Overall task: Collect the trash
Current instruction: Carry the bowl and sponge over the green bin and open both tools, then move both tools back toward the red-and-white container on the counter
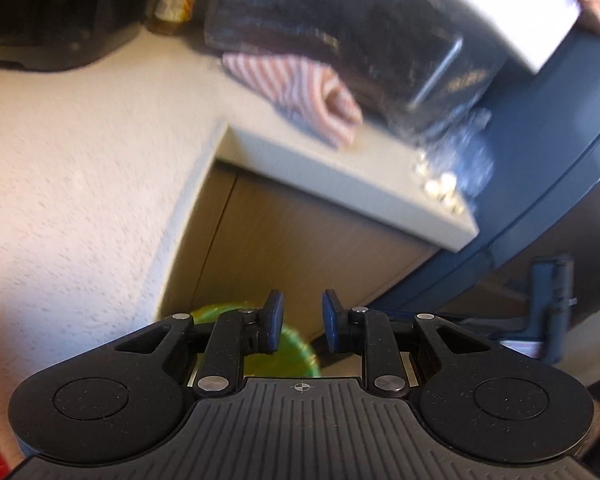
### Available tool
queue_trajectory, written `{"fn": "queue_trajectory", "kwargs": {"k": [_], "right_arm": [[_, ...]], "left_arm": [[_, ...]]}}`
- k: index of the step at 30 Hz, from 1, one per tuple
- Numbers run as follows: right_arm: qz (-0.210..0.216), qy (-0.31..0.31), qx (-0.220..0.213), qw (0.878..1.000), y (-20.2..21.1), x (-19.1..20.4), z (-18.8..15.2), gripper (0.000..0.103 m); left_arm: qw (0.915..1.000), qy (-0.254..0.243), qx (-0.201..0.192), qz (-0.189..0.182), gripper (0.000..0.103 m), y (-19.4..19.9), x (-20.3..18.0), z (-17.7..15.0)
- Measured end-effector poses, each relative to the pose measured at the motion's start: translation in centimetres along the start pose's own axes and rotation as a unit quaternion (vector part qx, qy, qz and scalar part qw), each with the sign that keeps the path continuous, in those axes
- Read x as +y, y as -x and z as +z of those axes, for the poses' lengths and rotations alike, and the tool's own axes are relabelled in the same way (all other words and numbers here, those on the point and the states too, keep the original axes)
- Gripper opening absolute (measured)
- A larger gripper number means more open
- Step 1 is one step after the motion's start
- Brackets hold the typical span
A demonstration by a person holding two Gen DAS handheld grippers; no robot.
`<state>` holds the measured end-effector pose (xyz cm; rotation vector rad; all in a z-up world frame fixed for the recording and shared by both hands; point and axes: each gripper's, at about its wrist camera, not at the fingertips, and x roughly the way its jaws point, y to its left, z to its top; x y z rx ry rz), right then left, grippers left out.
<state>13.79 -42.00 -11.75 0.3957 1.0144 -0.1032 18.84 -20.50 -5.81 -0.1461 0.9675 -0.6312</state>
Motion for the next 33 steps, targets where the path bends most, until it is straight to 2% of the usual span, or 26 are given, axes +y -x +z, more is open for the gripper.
{"fn": "queue_trajectory", "kwargs": {"k": [4,8,11,14,16,20,22,25,27,29,33], "right_arm": [[0.001,0.046,-0.025,0.999,0.6,3.5,1.7,0.051],[0.017,0.102,-0.064,0.993,1.3,8.5,4.1,0.052],[0.05,0.136,-0.093,0.985,1.9,12.6,5.8,0.064],[0.087,0.17,-0.104,0.976,2.0,16.8,7.0,0.069],[0.116,0.196,-0.094,0.969,1.5,19.8,7.4,0.069],[0.158,0.254,-0.063,0.952,0.2,25.5,6.9,0.07],[0.188,0.273,-0.038,0.943,0.1,27.6,6.3,0.07],[0.227,0.309,0.0,0.924,0.2,30.3,4.9,0.071],[0.237,0.338,0.018,0.911,0.5,31.7,3.3,0.076],[0.239,0.361,0.031,0.901,0.3,32.8,2.1,0.076],[0.236,0.356,0.065,0.902,-1.0,33.8,1.0,0.076]], "left_arm": [[0.9983,0.012,-0.049,0.027,0.024,4.2,0.5,0.6],[0.9907,0.021,-0.118,0.064,0.024,9.9,1.9,0.8],[0.9804,0.031,-0.156,0.116,0.024,13.6,3.3,0.3],[0.9617,0.048,-0.186,0.196,0.024,16.8,4.8,-0.9],[0.9492,0.073,-0.201,0.231,0.024,18.7,6.3,-2.1],[0.9222,0.153,-0.224,0.276,0.024,21.5,9.7,-4.4],[0.9108,0.182,-0.235,0.287,0.024,22.7,10.8,-5.7],[0.8982,0.219,-0.248,0.289,0.024,23.7,11.9,-7.2],[0.8922,0.237,-0.251,0.291,0.024,24.2,12.7,-8.0],[0.8889,0.252,-0.248,0.291,0.024,24.4,13.1,-8.8],[0.8857,0.27,-0.244,0.289,0.024,24.5,13.7,-9.9]]}}
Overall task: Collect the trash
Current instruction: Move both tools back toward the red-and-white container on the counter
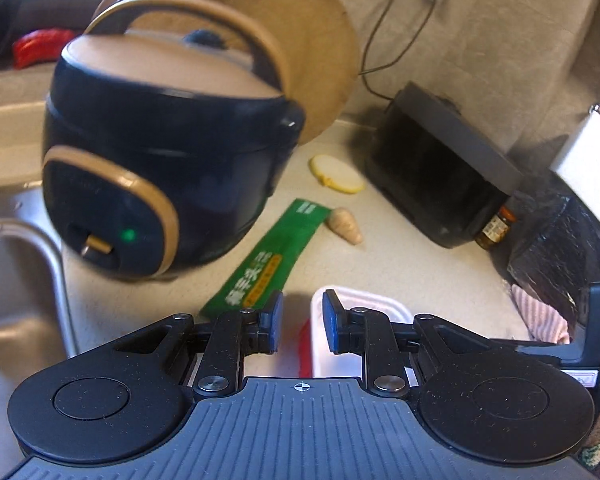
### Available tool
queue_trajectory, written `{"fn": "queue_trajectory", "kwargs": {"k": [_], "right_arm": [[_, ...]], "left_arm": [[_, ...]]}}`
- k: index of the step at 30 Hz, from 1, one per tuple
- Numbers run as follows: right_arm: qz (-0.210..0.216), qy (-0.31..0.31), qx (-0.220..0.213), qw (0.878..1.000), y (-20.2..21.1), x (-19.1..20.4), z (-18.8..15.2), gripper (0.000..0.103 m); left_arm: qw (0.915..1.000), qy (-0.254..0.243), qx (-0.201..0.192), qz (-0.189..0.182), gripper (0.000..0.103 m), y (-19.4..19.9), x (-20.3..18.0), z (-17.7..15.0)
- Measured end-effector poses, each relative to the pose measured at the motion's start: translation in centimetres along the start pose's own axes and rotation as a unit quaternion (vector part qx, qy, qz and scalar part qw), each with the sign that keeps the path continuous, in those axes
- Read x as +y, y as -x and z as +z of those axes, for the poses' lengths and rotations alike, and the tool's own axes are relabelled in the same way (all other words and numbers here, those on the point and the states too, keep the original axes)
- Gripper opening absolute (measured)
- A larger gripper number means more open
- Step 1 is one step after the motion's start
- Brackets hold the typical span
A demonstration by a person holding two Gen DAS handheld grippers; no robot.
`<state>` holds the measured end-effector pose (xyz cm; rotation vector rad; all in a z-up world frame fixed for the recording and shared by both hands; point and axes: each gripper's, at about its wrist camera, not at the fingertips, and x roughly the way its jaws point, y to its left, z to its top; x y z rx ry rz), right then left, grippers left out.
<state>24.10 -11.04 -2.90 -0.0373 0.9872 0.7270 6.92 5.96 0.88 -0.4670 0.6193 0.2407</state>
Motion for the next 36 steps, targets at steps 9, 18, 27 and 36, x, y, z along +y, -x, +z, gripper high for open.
{"fn": "queue_trajectory", "kwargs": {"k": [9,18,27,36], "right_arm": [[-0.013,0.009,0.034,0.999,-1.6,-0.1,-0.5,0.015],[-0.073,-0.012,-0.011,0.997,-0.4,-2.9,0.6,0.014],[-0.069,-0.051,-0.08,0.993,3.4,-6.3,-0.2,0.061],[-0.088,-0.094,-0.092,0.987,5.5,-9.3,-2.4,0.064]], "left_arm": [[0.9991,0.001,0.018,0.038,0.024,-2.2,1.8,-1.0],[0.9975,-0.039,0.023,0.054,0.024,-4.1,1.4,-1.4],[0.99,-0.113,0.038,0.076,0.024,-8.6,-1.2,-0.6],[0.9789,-0.16,0.083,0.097,0.024,-12.6,-2.2,-0.5]]}}
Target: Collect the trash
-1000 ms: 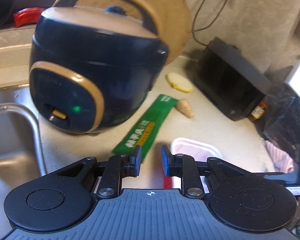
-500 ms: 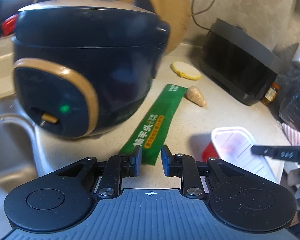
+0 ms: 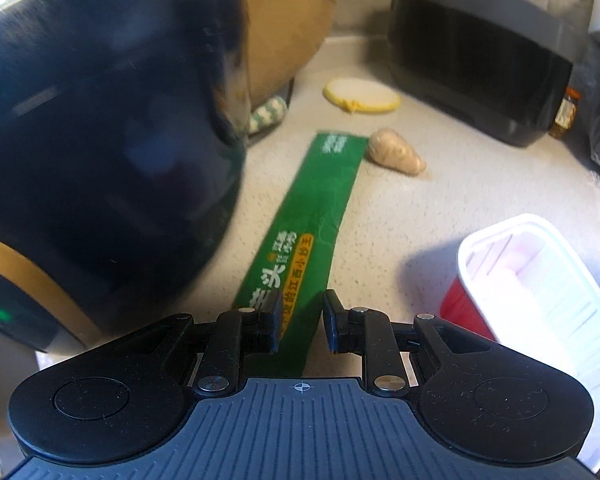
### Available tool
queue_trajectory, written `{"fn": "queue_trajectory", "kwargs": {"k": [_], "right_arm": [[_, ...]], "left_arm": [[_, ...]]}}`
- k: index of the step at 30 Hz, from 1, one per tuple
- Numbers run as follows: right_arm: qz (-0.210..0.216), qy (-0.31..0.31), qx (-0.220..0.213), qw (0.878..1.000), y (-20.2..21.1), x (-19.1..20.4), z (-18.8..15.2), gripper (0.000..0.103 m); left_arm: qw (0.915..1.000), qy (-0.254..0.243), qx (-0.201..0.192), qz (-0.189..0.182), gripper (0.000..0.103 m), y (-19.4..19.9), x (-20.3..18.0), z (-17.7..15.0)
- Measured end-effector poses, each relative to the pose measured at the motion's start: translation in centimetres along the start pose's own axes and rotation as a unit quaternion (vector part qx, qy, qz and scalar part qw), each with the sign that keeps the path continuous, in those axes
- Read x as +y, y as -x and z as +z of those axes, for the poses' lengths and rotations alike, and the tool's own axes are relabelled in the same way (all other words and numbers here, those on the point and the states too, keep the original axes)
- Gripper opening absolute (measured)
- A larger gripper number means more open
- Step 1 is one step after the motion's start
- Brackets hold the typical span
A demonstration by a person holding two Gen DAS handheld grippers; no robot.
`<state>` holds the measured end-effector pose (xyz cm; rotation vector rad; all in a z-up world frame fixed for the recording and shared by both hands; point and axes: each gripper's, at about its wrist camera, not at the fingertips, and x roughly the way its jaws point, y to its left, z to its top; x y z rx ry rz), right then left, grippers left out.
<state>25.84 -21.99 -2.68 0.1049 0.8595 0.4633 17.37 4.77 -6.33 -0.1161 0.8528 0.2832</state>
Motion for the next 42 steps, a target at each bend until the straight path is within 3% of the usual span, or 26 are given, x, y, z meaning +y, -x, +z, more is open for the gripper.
{"fn": "queue_trajectory", "kwargs": {"k": [9,18,24,26,29,32,35,38,42], "right_arm": [[-0.004,-0.03,0.005,1.0,-0.5,-0.8,-0.6,0.069],[0.002,-0.032,0.014,0.999,-1.6,0.1,-0.6,0.072],[0.002,-0.023,0.018,1.0,-2.3,0.7,-0.7,0.077],[-0.001,-0.022,0.014,1.0,-2.4,0.8,-0.7,0.08],[0.0,-0.031,0.014,0.999,-2.6,0.5,-0.8,0.083],[0.003,-0.035,0.017,0.999,-2.5,0.3,-0.8,0.083],[0.009,-0.033,0.018,0.999,-2.1,0.1,-0.8,0.083],[0.015,-0.027,0.017,0.999,-1.5,0.1,-0.8,0.083],[0.015,-0.005,0.019,1.0,-0.9,0.4,-1.4,0.083]], "left_arm": [[0.9969,0.057,0.018,-0.05,0.022,0.1,2.5,-1.0],[0.9951,0.066,0.027,-0.068,0.02,1.8,3.6,-2.5],[0.9912,0.063,0.064,-0.097,0.02,4.3,3.9,-4.7],[0.9931,0.055,0.045,-0.094,0.02,5.8,3.7,-4.7],[0.9956,0.039,-0.016,-0.083,0.02,7.4,2.9,-3.3],[0.9963,0.021,-0.052,-0.066,0.021,6.6,1.3,-1.1],[0.9978,-0.019,-0.047,-0.044,0.024,3.7,-0.2,0.3],[0.9978,-0.055,-0.036,0.009,0.023,1.2,-1.2,0.6],[0.9974,-0.063,-0.026,0.022,0.026,0.0,-1.4,0.8]]}}
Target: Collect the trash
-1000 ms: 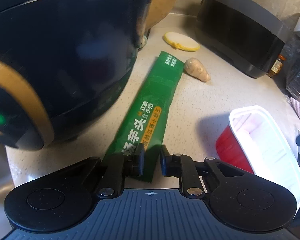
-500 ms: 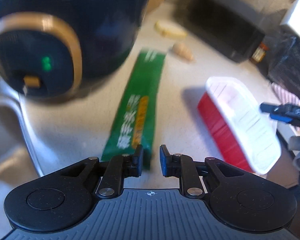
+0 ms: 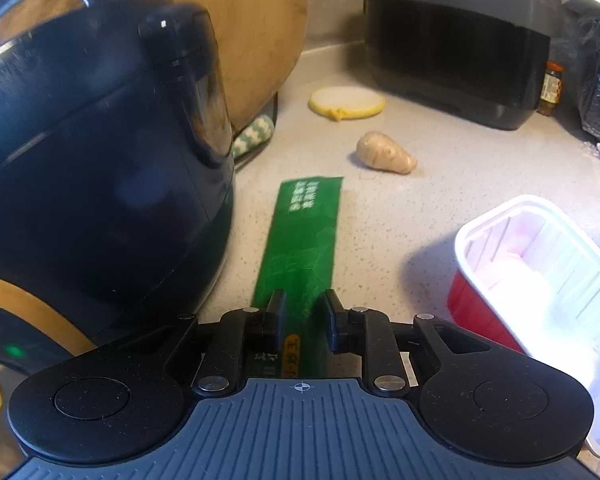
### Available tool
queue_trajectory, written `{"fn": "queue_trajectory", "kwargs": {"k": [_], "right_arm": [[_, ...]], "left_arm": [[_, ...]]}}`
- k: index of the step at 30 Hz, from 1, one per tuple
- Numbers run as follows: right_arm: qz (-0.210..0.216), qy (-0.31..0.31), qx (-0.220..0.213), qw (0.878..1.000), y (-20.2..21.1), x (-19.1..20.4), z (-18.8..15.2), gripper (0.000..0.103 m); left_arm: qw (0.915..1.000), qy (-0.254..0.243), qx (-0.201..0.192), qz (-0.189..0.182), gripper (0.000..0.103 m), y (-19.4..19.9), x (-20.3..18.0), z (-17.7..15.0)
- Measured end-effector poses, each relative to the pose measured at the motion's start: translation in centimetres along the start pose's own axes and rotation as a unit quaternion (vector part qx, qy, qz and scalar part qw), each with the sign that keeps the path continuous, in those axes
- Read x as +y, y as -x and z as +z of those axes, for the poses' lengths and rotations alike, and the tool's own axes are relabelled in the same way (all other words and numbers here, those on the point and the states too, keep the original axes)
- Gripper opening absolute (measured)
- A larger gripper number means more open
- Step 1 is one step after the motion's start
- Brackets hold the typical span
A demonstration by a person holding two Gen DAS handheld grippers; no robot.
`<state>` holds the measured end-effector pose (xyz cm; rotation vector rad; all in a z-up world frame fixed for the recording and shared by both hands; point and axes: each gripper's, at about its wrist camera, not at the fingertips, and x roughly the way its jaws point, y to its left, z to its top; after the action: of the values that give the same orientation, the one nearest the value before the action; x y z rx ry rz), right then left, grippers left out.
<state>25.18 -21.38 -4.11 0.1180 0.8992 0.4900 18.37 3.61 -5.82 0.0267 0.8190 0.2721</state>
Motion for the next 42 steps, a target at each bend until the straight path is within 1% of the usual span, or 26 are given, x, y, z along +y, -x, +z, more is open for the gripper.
{"fn": "queue_trajectory", "kwargs": {"k": [2,7,9,11,13,15,16,17,18,19,21,22,23,27,33,35,37,39,40,42], "right_arm": [[-0.005,0.01,0.001,1.0,0.1,0.2,-0.3,0.083],[-0.021,0.016,0.002,1.0,0.1,0.3,-0.5,0.084],[-0.037,0.018,-0.006,0.999,0.3,0.4,-0.3,0.084],[-0.058,0.032,-0.018,0.998,0.8,0.7,0.0,0.084],[-0.085,0.054,-0.032,0.994,1.2,1.2,0.4,0.089],[-0.111,0.071,-0.043,0.99,1.5,1.9,0.6,0.099],[-0.119,0.076,-0.045,0.989,1.6,2.2,0.7,0.099],[-0.123,0.079,-0.048,0.988,1.7,2.5,0.7,0.099],[-0.123,0.08,-0.048,0.988,1.7,2.6,0.7,0.099],[-0.116,0.078,-0.046,0.989,1.7,2.7,0.8,0.099],[-0.086,0.076,-0.029,0.993,1.4,2.6,0.9,0.099],[-0.067,0.08,-0.017,0.994,1.2,2.8,0.9,0.099],[-0.054,0.08,-0.009,0.995,1.1,2.9,0.9,0.098],[-0.021,0.078,-0.009,0.997,1.0,3.8,0.5,0.098],[0.0,0.087,0.004,0.996,0.1,5.2,0.2,0.095],[0.0,0.087,0.007,0.996,-0.2,5.4,-0.1,0.095],[0.0,0.087,0.008,0.996,-0.3,5.4,-0.2,0.095],[-0.001,0.088,0.008,0.996,-0.3,5.4,-0.3,0.095],[-0.002,0.09,0.008,0.996,-0.3,5.4,-0.3,0.095],[0.002,0.093,0.009,0.996,-0.2,5.5,0.0,0.095]], "left_arm": [[1.0,0.0,0.006,0.001,0.029,-0.4,0.3,0.0],[0.9997,0.02,0.003,-0.012,0.03,-0.8,1.6,-0.3],[0.9993,0.031,-0.002,-0.022,0.029,-0.8,2.0,-0.5],[0.9992,0.031,-0.008,-0.025,0.029,-0.5,2.1,-0.9],[0.9989,0.033,-0.012,-0.03,0.029,-0.3,2.1,-1.3],[0.9981,0.047,-0.009,-0.039,0.029,-0.2,2.5,-1.3],[0.9976,0.053,-0.005,-0.044,0.025,-0.2,2.6,-1.2],[0.997,0.059,-0.001,-0.051,0.025,-0.2,2.8,-1.2],[0.9962,0.064,0.002,-0.059,0.025,-0.1,3.0,-1.3],[0.9958,0.066,0.003,-0.063,0.022,0.1,3.1,-1.4],[0.9955,0.063,0.007,-0.07,0.012,0.4,2.9,-1.9],[0.9945,0.066,0.022,-0.079,0.012,0.4,2.9,-2.2],[0.9931,0.073,0.027,-0.088,0.011,0.5,2.9,-2.5],[0.9926,0.072,0.026,-0.095,0.009,1.9,2.5,-4.1],[0.9885,0.062,0.051,-0.128,0.009,4.5,2.2,-6.0],[0.9901,0.06,0.037,-0.122,0.009,5.7,2.2,-6.1],[0.9916,0.063,-0.005,-0.114,0.009,7.3,2.6,-5.5],[0.9916,0.072,-0.044,-0.098,0.011,8.0,2.8,-4.5],[0.992,0.07,-0.055,-0.09,0.012,8.1,2.8,-4.0],[0.9944,0.055,-0.053,-0.073,0.015,7.6,2.3,-3.1]]}}
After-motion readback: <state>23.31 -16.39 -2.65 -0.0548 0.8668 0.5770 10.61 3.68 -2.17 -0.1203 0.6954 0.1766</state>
